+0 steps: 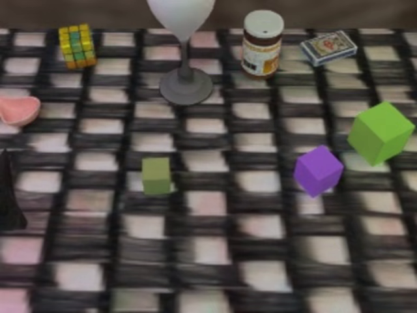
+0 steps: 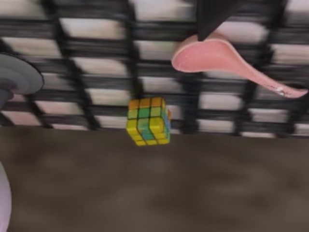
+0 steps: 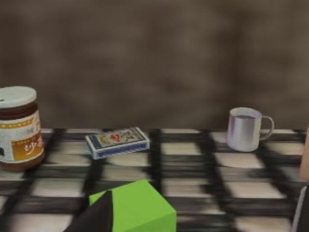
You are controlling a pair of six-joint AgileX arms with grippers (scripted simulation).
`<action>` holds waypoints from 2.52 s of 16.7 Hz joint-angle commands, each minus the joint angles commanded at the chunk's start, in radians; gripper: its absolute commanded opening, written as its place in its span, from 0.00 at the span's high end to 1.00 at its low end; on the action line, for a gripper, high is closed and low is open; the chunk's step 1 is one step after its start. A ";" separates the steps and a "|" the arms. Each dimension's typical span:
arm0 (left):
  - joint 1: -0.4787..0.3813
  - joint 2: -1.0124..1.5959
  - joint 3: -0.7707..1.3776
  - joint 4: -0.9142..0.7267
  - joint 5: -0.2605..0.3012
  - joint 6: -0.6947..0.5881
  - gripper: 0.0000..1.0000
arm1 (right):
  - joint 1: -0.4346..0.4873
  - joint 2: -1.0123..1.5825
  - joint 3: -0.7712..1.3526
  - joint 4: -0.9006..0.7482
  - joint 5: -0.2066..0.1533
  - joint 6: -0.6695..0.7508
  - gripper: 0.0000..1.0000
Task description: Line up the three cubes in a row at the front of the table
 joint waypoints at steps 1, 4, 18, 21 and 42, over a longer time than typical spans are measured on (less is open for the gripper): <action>-0.017 0.073 0.067 -0.043 0.000 -0.019 0.00 | 0.000 0.000 0.000 0.000 0.000 0.000 0.00; -0.076 0.352 0.298 -0.196 -0.001 -0.085 0.00 | 0.000 0.000 0.000 0.000 0.000 0.000 0.00; -0.354 1.760 1.361 -0.930 0.004 -0.398 0.00 | 0.000 0.000 0.000 0.000 0.000 0.000 0.00; -0.386 1.898 1.494 -1.001 0.001 -0.433 0.00 | 0.000 0.000 0.000 0.000 0.000 0.000 0.00; -0.397 2.068 1.365 -0.729 -0.001 -0.445 0.00 | 0.000 0.000 0.000 0.000 0.000 0.000 0.00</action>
